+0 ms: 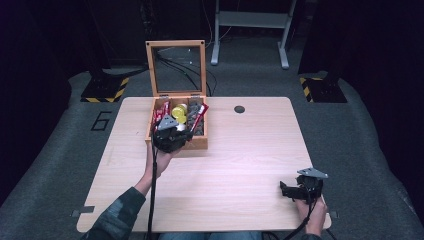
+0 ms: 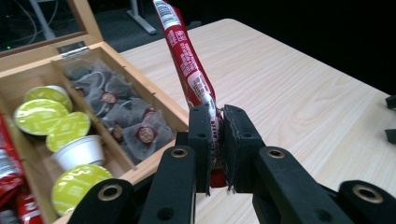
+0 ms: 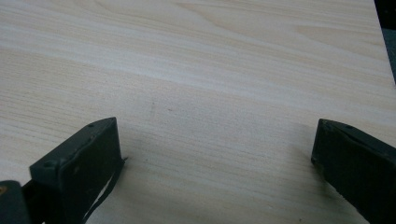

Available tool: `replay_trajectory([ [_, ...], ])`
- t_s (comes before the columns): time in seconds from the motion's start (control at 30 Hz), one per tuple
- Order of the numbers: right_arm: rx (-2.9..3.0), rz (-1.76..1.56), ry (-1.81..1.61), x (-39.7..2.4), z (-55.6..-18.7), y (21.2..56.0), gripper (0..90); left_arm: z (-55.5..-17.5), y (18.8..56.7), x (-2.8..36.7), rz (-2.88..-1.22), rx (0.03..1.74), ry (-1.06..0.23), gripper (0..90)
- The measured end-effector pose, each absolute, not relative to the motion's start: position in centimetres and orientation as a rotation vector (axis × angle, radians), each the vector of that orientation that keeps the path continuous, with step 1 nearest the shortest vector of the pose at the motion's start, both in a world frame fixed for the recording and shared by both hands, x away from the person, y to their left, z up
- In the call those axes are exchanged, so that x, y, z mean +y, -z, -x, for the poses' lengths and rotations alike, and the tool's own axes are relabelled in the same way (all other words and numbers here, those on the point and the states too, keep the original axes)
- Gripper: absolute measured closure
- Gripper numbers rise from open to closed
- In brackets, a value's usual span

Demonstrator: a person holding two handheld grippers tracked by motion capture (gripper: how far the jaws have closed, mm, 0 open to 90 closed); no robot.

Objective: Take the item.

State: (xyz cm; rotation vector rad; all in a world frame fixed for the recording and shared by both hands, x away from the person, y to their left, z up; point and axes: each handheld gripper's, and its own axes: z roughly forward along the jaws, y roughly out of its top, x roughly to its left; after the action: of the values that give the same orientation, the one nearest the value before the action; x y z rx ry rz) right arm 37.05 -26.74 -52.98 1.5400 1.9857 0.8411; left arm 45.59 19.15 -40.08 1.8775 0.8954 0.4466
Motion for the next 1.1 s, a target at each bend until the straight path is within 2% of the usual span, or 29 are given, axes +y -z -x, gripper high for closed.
replay_trajectory([
  [1.1,1.983,-1.543,-0.848,-26.8,-37.0,53.0,1.6,-43.9,46.3,13.2,-2.0,0.847,-0.259,81.5],
])
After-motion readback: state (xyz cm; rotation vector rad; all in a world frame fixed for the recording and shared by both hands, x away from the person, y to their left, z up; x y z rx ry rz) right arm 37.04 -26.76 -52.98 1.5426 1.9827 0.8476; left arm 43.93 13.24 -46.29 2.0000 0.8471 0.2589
